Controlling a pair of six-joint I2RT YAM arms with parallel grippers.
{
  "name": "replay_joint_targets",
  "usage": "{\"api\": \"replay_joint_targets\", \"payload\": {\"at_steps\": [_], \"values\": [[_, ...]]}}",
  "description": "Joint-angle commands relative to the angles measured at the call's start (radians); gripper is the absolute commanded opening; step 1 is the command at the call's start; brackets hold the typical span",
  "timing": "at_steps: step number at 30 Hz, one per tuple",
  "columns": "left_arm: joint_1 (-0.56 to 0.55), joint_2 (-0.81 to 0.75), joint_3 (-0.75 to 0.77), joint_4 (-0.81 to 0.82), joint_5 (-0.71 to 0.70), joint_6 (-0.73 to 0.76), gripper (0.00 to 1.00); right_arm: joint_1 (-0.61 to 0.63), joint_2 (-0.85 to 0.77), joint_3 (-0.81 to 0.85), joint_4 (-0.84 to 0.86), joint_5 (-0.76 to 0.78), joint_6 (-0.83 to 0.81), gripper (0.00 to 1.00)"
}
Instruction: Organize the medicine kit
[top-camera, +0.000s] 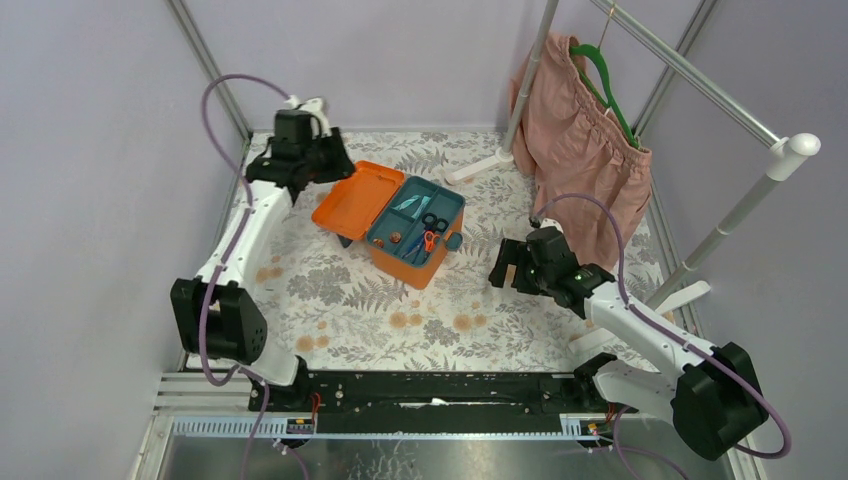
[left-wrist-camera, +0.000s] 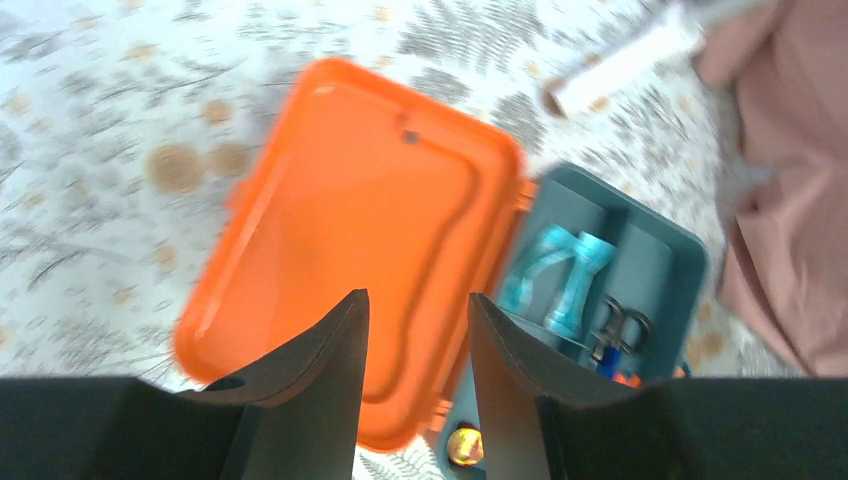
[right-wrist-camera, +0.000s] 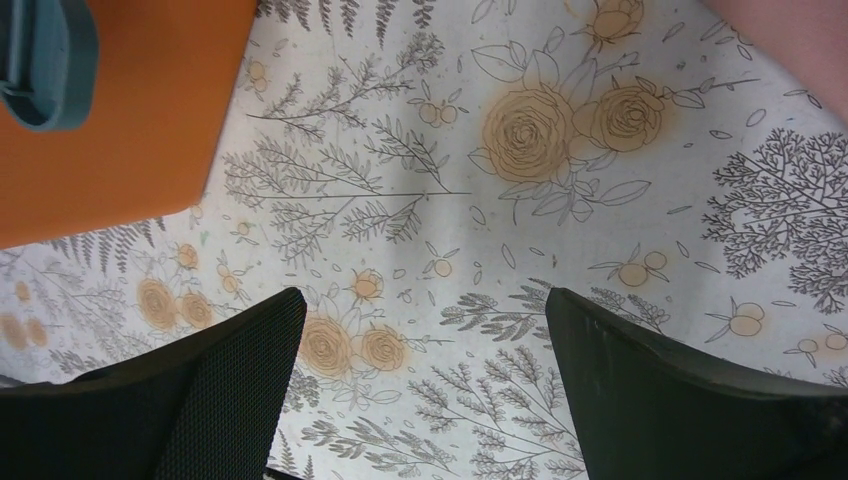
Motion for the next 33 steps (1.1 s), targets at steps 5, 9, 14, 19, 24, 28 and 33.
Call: {"api": "replay_joint_targets", "payload": {"at_steps": [5,9,14,19,24,28,33], "values": [[0.25,-0.043,-0.183,0.289,0.082,-0.265,0.58,-0.004,0.003,0.088,0.049,-0.076,0.062,1.0],[0.366,0.018,-0.241,0.385,0.187,-0.349,0.64,-0.004,0.014,0.108,0.046,-0.082,0.066,1.0],[0.449,0.146,-0.232,0.436,0.271,-0.364,0.69,-0.004,0.018,0.131,0.046,-0.09,0.069,1.0],[0.461,0.258,-0.181,0.438,0.253,-0.358,0.72,-0.004,0.046,0.166,0.05,-0.115,0.069,1.0],[0.479,0.346,-0.149,0.414,0.186,-0.365,0.72,-0.004,0.054,0.175,0.057,-0.125,0.074,1.0],[0.481,0.42,-0.117,0.371,0.173,-0.334,0.72,-0.005,0.059,0.178,0.068,-0.13,0.078,1.0],[0.477,0.492,-0.1,0.341,0.22,-0.312,0.72,-0.004,0.097,0.223,0.087,-0.133,0.086,1.0]]}}
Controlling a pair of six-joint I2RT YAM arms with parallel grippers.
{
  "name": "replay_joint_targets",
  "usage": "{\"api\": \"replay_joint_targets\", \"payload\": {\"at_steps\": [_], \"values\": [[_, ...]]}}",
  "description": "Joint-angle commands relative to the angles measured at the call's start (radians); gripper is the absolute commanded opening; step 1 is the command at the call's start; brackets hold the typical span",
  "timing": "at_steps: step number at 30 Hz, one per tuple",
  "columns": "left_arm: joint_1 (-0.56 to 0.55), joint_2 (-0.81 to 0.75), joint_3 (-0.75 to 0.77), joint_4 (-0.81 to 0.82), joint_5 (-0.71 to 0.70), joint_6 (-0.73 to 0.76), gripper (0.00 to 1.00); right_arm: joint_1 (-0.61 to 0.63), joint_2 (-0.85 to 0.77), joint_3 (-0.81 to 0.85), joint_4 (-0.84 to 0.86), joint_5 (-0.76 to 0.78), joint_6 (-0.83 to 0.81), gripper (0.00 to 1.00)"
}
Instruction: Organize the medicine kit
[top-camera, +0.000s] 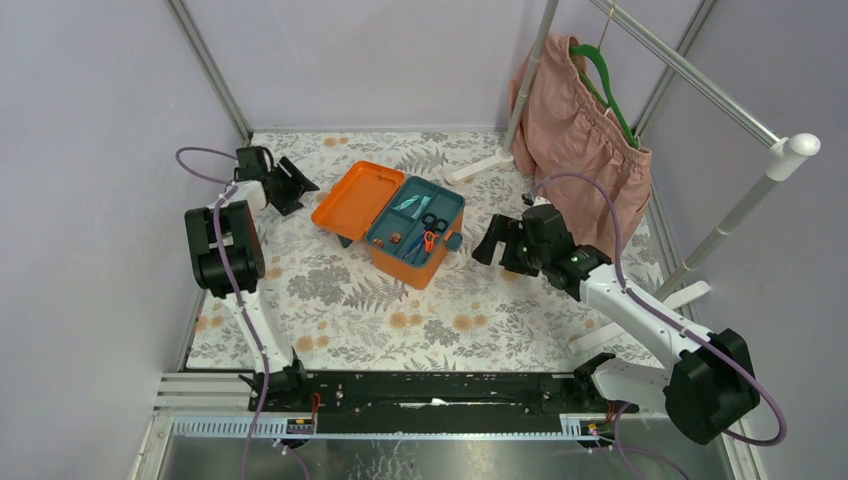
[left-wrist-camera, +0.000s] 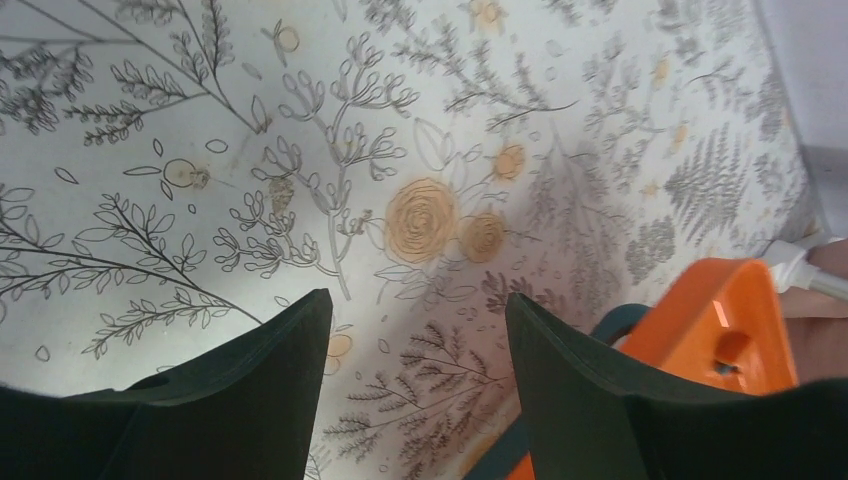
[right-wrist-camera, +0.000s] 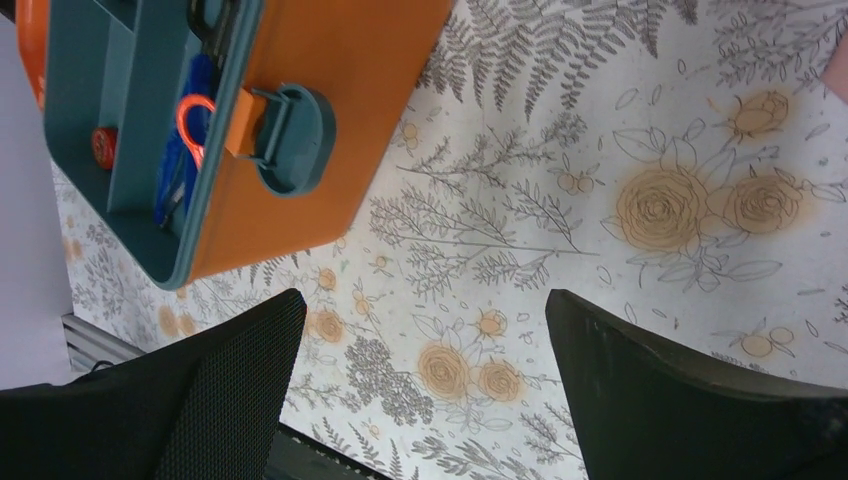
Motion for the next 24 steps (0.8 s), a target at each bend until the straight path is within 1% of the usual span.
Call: {"api": "replay_joint_targets", "payload": {"at_steps": [1,3,4,5,6,11,17,20,24], "values": [[0.001,0.049,0.024,-0.038,0.019,0.038,0.73,-0.004,0.04,0.084,0.05,-0.029,0.014,1.0],[-0.007,0.045,0.016,-0.043,0.017,0.044,0.75,-0.005,0.066,0.107,0.06,-0.039,0.014,1.0],[-0.009,0.042,0.013,-0.044,0.016,0.048,0.81,-0.004,0.082,0.119,0.065,-0.045,0.013,1.0],[-0.012,0.039,0.011,-0.047,0.015,0.051,0.84,-0.004,0.097,0.129,0.066,-0.05,0.014,1.0],[-0.014,0.038,0.006,-0.05,0.015,0.054,0.86,-0.004,0.113,0.139,0.071,-0.057,0.014,1.0],[-0.035,0.036,-0.008,-0.054,0.027,0.063,0.87,-0.003,0.201,0.199,0.082,-0.076,0.017,1.0],[-0.089,0.02,-0.026,-0.083,0.009,0.086,0.88,0.012,0.285,0.271,0.077,-0.078,0.018,1.0],[-0.1,0.012,-0.034,-0.086,0.02,0.091,0.91,0.021,0.314,0.287,0.073,-0.073,0.023,1.0],[-0.101,-0.003,-0.043,-0.082,0.051,0.096,0.91,0.027,0.349,0.295,0.077,-0.07,0.026,1.0]]}}
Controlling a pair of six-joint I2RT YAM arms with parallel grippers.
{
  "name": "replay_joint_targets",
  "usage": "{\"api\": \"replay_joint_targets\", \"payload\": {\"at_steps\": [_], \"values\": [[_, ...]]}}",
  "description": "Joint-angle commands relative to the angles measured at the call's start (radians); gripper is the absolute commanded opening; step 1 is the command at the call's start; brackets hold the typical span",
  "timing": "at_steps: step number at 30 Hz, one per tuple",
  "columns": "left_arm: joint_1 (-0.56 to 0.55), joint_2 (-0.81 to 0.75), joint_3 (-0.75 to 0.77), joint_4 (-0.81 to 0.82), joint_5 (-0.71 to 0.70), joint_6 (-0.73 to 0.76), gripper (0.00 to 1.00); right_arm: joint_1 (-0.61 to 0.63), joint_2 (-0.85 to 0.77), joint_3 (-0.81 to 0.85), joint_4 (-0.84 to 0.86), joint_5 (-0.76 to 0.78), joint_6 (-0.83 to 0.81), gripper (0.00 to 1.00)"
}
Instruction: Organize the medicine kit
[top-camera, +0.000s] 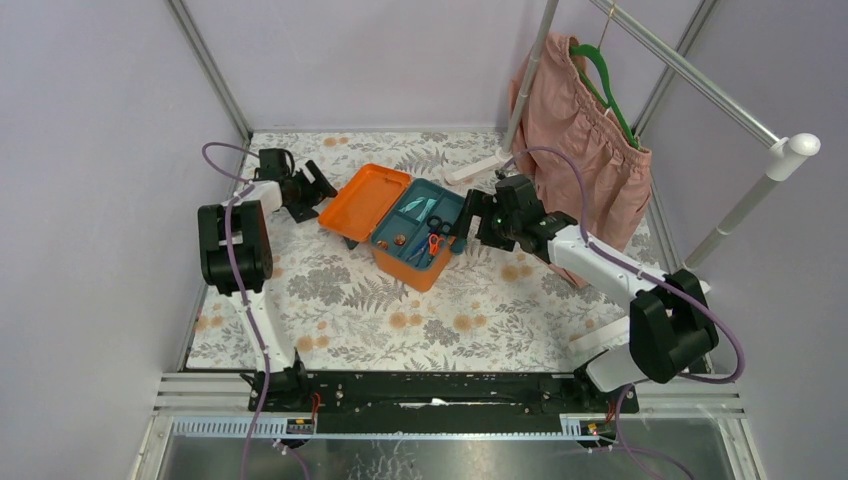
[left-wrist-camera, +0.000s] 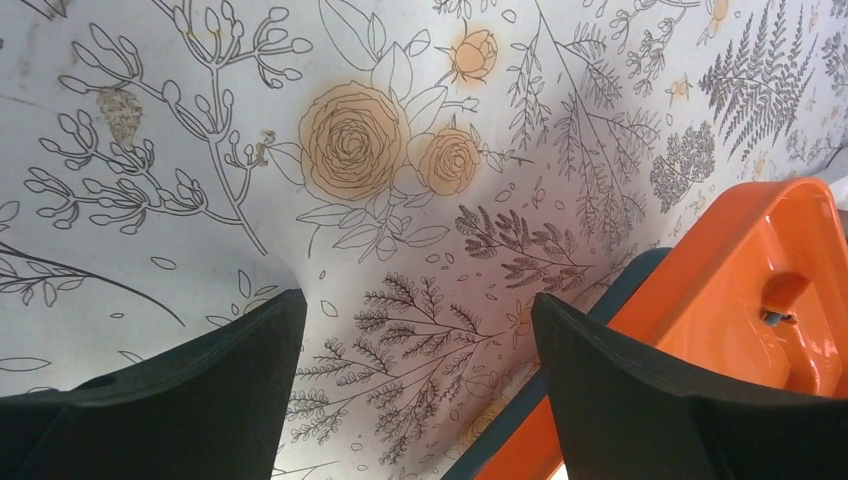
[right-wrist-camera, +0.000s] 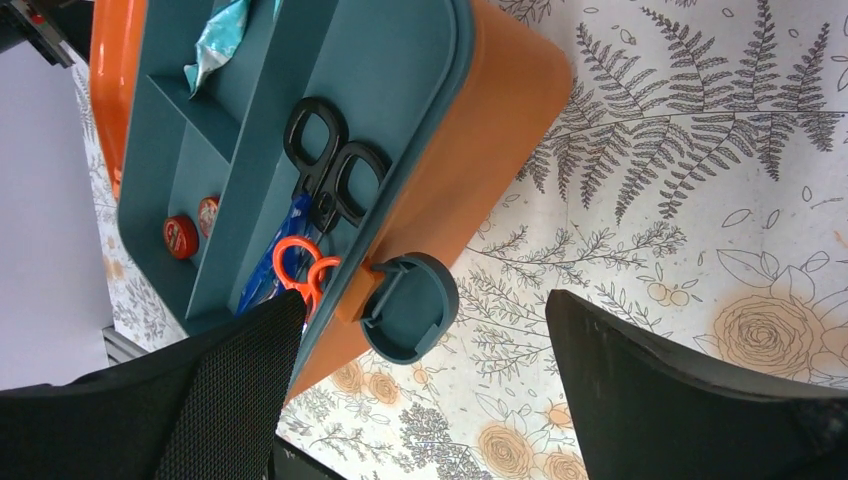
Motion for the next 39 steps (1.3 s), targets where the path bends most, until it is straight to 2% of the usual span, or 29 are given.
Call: {"api": "replay_joint_targets", "payload": {"at_steps": [1,20,25,33,39], "values": [[-0.007,-0.035,-0.026,-0.032,0.048,0.032,0.91,0.015,0.035,0.047,0.013,-0.018,0.011,1.0],[-0.016,-0.135,-0.059,0.076,0.444,0.039,0.91,0.023,0.091,0.02,0.023,-0.006,0.016,1.0],[-0.027,-0.162,-0.096,0.116,0.453,0.017,0.92,0.023,0.094,0.024,0.02,-0.004,0.013,1.0],[-0.059,-0.123,-0.106,0.138,0.563,-0.014,0.93,0.023,0.087,0.021,0.012,0.007,0.009,1.0],[-0.092,-0.136,-0.129,0.22,0.617,-0.078,0.93,0.024,0.096,0.022,0.011,0.013,0.008,1.0]]}}
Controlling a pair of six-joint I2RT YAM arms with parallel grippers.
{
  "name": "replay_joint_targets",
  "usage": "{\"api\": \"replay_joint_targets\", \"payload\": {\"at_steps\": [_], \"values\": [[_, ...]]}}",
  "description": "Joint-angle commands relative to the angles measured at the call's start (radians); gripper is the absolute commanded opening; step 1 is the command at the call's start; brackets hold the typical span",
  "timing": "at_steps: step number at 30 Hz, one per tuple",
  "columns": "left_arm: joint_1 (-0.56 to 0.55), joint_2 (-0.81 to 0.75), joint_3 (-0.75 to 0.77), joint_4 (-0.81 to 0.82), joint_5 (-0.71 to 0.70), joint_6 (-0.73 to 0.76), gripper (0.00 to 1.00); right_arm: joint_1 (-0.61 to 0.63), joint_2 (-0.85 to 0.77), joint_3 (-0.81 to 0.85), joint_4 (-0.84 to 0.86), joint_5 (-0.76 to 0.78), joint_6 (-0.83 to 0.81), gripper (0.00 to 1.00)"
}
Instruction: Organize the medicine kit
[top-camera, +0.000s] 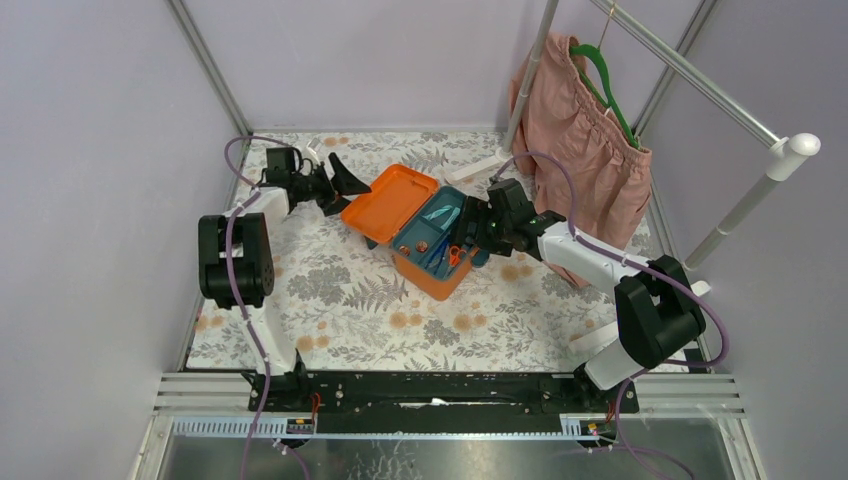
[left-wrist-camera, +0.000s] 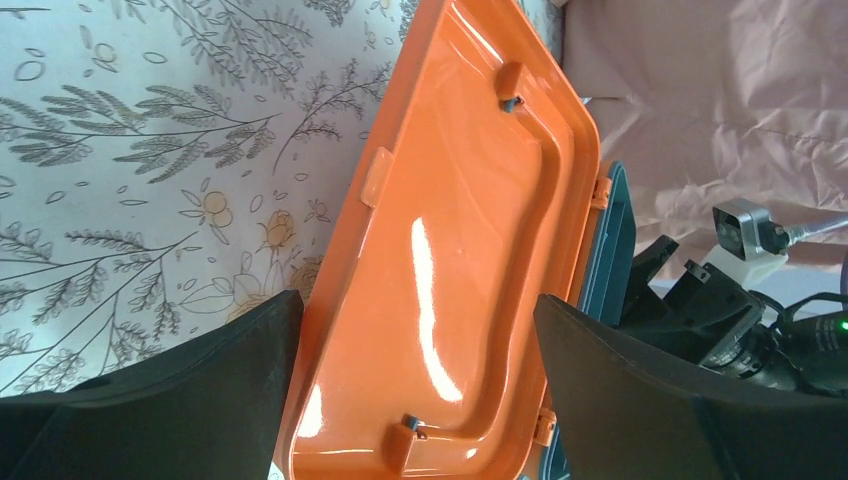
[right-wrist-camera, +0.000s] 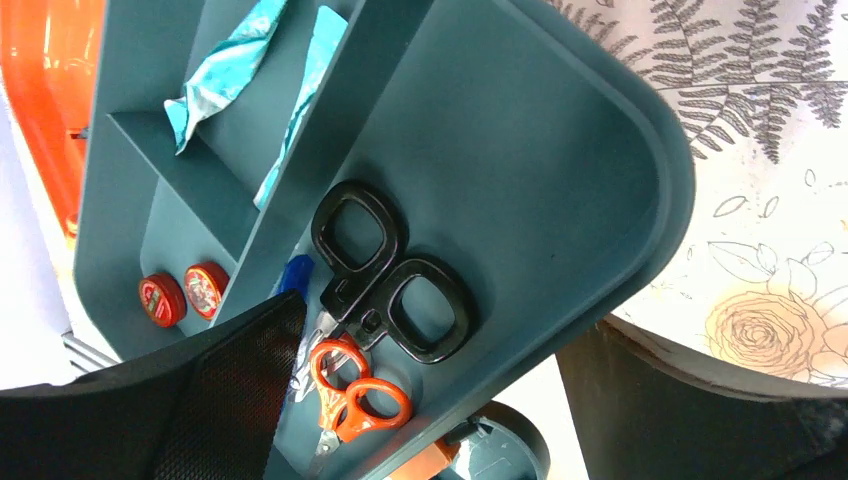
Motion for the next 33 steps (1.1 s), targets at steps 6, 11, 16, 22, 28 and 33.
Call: {"api": "replay_joint_targets", "payload": {"at_steps": [6,11,16,22,28,33], "values": [[-0.03,0.014,-0.014,-0.009,0.033,0.01,0.94,0.009,0.006,0.019,-0.003,0.023,-0.002,1.0],[-0.037,0.068,0.012,-0.064,0.018,0.032,0.94,0.01,0.002,0.017,-0.006,0.039,-0.008,1.0],[-0.063,0.091,0.026,-0.062,0.056,0.032,0.94,0.01,-0.005,0.015,-0.002,0.048,-0.007,1.0],[-0.069,0.048,-0.006,0.059,0.125,-0.044,0.94,0.009,-0.054,0.012,-0.017,0.08,-0.026,1.0],[-0.072,-0.015,-0.003,0.114,0.168,-0.095,0.94,0.01,-0.129,0.015,-0.019,0.073,-0.056,1.0],[-0.073,-0.078,-0.007,0.143,0.182,-0.116,0.94,0.009,-0.215,0.021,-0.099,0.179,-0.069,1.0]]}}
